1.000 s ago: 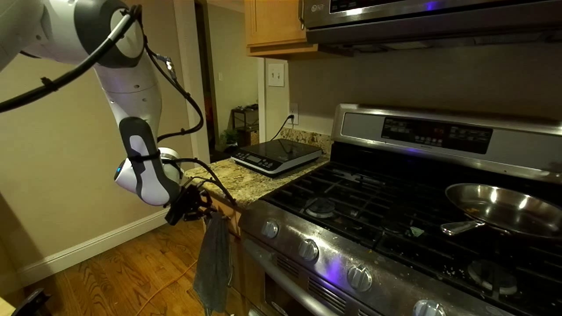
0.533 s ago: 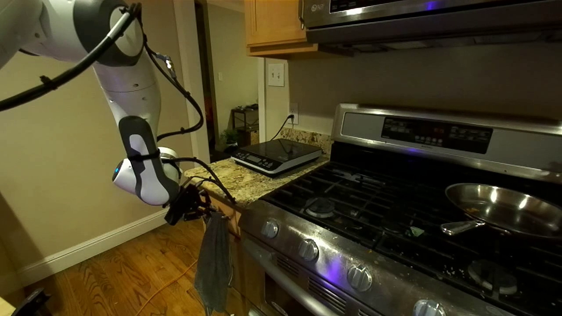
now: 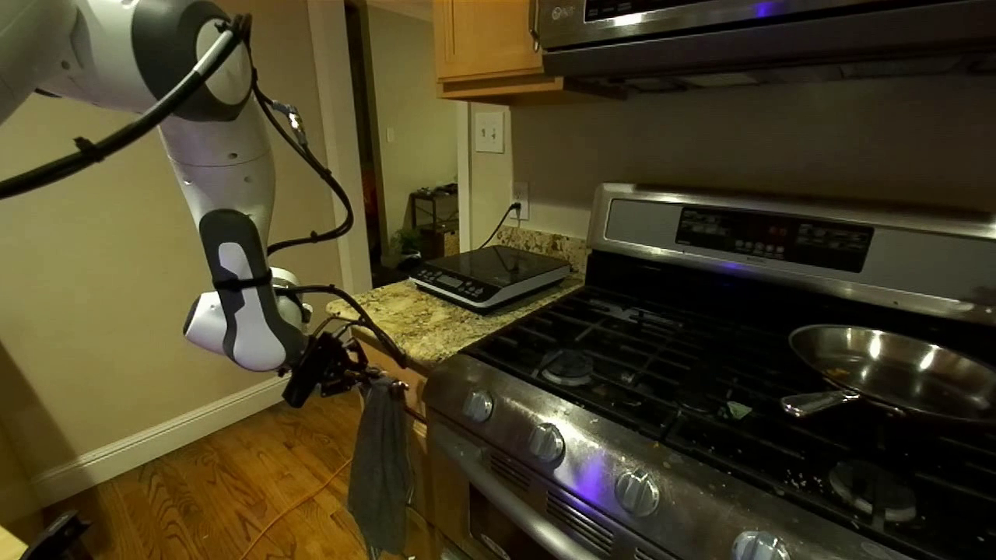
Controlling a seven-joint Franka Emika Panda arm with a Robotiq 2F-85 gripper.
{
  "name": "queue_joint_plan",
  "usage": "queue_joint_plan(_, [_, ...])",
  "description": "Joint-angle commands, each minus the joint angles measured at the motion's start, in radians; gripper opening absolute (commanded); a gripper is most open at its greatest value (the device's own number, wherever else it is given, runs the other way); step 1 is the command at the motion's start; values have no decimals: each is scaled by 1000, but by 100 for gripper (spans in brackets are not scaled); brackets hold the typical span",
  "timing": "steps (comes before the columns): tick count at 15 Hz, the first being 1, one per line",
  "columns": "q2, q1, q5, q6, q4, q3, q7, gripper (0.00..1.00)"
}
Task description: Open the first top drawer
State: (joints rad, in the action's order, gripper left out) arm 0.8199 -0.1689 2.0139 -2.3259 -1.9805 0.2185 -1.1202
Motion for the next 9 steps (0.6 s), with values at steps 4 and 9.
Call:
queue_joint_plan(4, [4, -18, 9, 25, -195, 101, -100, 8])
queue_joint_plan(9, [-1, -31, 9, 49, -218, 127, -88, 38])
